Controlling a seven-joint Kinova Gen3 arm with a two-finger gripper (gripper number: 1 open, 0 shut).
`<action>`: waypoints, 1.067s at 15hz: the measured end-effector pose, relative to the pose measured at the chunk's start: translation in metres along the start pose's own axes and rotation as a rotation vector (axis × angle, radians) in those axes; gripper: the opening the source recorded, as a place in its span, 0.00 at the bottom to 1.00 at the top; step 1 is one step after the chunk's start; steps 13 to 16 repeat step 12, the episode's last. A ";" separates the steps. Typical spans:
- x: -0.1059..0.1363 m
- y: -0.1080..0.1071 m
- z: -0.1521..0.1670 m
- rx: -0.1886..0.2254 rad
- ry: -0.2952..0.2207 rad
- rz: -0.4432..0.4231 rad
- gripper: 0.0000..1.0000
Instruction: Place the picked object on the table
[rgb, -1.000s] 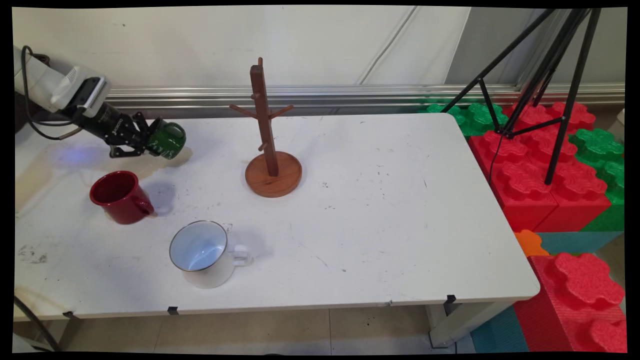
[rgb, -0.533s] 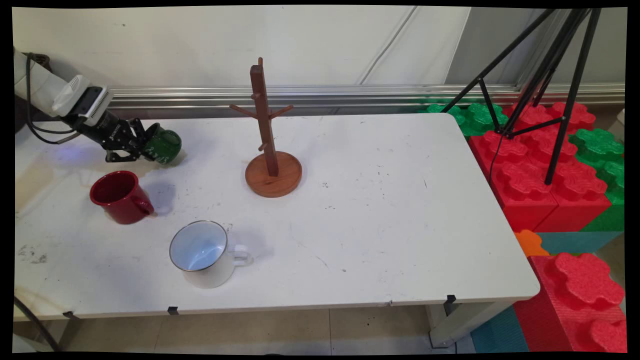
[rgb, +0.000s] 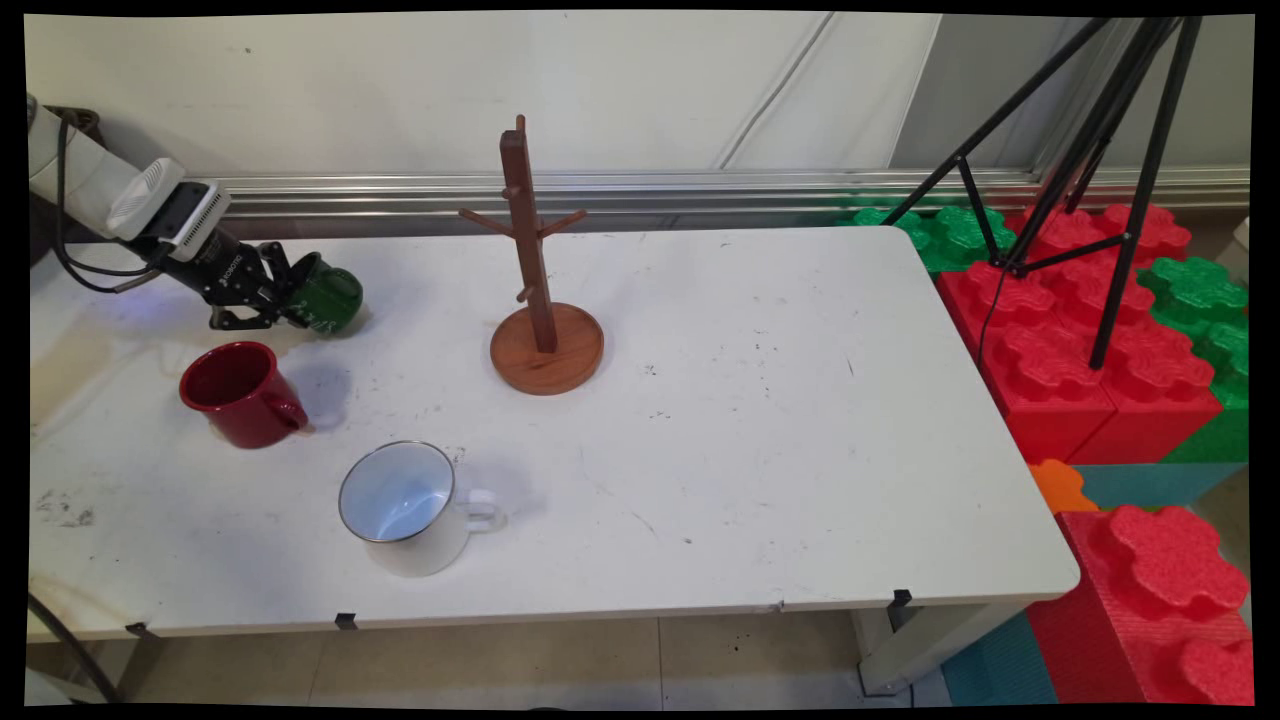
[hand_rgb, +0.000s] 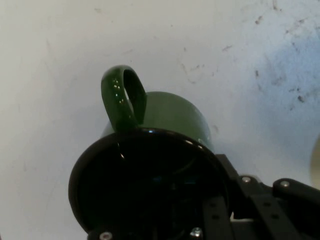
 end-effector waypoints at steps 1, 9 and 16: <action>0.000 0.000 0.000 -0.001 -0.002 0.004 0.00; 0.001 0.001 -0.006 0.003 -0.006 0.033 1.00; 0.004 -0.002 -0.010 0.014 0.002 0.039 1.00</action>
